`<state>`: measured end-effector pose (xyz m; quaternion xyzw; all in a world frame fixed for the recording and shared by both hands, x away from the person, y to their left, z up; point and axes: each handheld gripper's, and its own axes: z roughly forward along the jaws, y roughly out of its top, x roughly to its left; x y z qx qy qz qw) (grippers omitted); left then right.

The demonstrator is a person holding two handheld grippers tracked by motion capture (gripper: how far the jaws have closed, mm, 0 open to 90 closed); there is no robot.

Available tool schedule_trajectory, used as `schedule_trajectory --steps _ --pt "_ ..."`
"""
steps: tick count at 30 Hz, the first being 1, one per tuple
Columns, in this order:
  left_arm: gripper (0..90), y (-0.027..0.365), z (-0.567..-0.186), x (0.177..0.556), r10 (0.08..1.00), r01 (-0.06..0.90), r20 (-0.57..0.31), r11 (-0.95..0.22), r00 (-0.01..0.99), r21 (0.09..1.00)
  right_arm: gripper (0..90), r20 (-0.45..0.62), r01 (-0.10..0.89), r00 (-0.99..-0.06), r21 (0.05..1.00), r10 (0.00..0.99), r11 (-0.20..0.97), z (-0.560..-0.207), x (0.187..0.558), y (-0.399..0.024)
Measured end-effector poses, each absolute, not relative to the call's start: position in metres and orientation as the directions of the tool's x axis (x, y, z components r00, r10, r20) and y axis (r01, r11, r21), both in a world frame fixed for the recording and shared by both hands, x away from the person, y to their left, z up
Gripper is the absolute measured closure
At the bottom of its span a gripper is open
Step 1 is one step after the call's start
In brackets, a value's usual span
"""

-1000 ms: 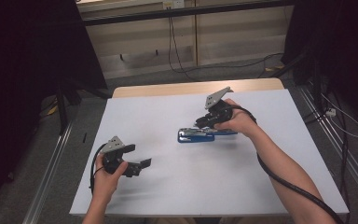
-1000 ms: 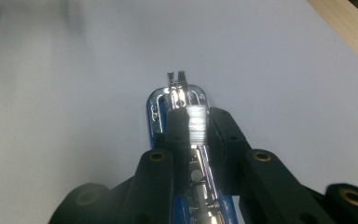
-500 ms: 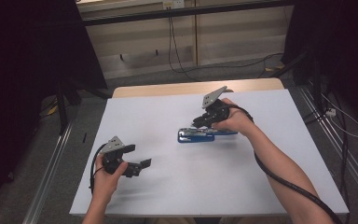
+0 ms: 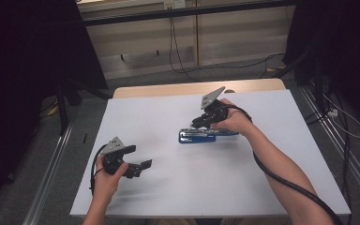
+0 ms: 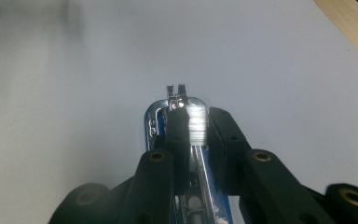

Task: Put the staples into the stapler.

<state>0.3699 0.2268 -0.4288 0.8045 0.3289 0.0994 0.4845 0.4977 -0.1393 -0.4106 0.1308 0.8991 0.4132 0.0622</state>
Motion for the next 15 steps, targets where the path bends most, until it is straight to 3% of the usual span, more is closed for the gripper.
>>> schedule_trajectory --steps 15 --pt "4.8 0.2275 -0.4287 0.3701 0.627 0.433 -0.157 -0.316 0.763 0.844 79.6 -0.003 0.174 -0.964 0.75 0.266 0.638 -0.4169 0.5004 -0.1331"
